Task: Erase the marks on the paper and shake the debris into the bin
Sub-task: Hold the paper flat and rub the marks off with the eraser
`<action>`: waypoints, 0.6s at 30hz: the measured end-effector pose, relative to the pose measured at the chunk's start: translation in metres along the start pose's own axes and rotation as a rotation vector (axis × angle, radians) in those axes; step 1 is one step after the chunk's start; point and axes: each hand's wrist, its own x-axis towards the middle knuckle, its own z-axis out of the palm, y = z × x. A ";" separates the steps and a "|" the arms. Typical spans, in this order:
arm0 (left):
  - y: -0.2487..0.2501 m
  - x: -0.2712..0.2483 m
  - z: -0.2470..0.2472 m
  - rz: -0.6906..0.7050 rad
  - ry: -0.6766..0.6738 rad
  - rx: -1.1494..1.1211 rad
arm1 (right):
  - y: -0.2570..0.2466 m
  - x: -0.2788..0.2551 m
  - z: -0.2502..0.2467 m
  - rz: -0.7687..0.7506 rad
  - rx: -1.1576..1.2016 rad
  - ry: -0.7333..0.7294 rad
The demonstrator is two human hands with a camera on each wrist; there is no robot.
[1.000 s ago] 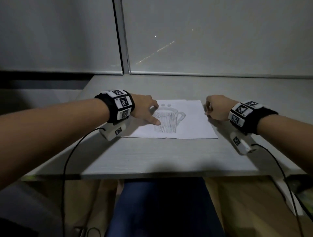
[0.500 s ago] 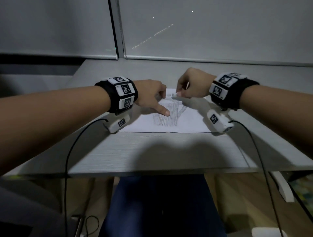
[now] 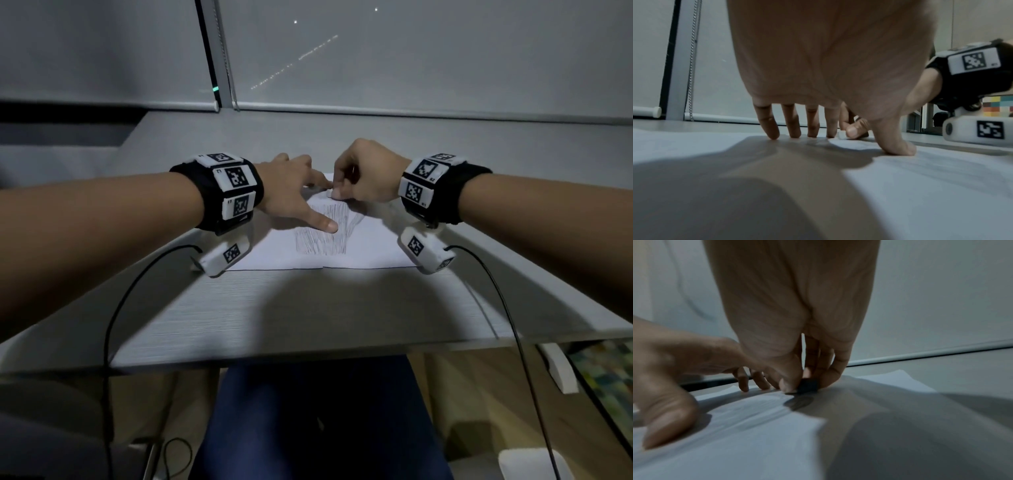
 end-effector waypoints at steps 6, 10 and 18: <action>0.000 0.000 0.003 -0.026 -0.016 0.014 | -0.006 0.002 0.000 -0.012 -0.060 0.052; 0.004 -0.003 -0.001 -0.047 -0.045 0.010 | -0.006 -0.005 0.004 -0.031 -0.029 0.032; 0.010 0.000 -0.007 -0.108 -0.119 0.008 | 0.000 0.002 0.001 0.029 0.001 0.058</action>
